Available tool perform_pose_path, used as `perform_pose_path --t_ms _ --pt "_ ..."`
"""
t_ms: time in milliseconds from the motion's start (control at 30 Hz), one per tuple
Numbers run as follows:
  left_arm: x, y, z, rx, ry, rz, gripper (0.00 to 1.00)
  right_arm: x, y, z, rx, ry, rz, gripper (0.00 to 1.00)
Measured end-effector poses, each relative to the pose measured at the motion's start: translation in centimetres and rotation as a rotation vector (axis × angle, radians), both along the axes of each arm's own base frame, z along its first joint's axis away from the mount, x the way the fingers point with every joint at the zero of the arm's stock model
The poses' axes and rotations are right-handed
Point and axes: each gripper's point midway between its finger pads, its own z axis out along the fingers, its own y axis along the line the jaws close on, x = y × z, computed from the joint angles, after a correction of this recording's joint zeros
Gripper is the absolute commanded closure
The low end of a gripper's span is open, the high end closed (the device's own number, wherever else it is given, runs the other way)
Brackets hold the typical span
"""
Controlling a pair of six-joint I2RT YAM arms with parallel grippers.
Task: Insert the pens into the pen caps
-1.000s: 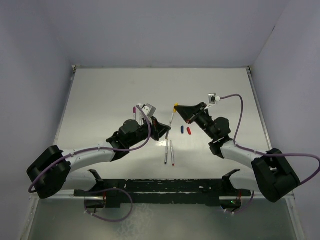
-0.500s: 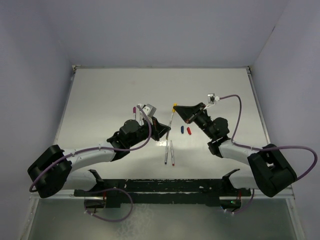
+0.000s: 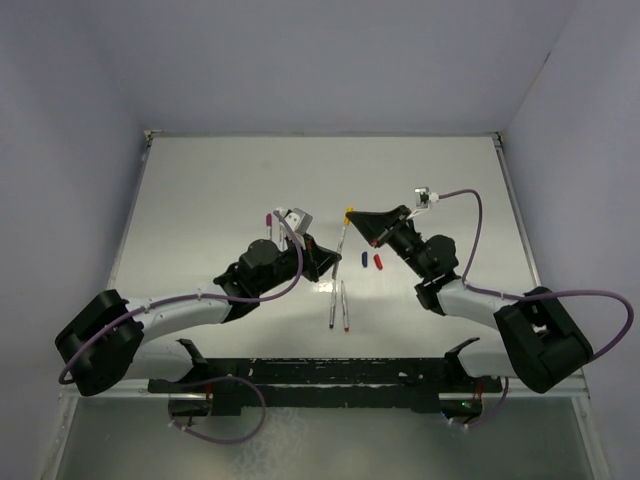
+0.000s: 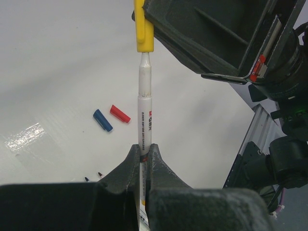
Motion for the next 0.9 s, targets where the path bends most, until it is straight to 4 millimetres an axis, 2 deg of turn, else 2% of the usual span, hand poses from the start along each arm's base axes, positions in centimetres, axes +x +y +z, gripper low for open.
perform_pose_path --t_ms 900 --pt "-0.12 0.14 -0.32 -0.001 -0.001 -0.001 1.00 0.07 0.60 -0.47 -0.031 -0.003 0.018 1.00"
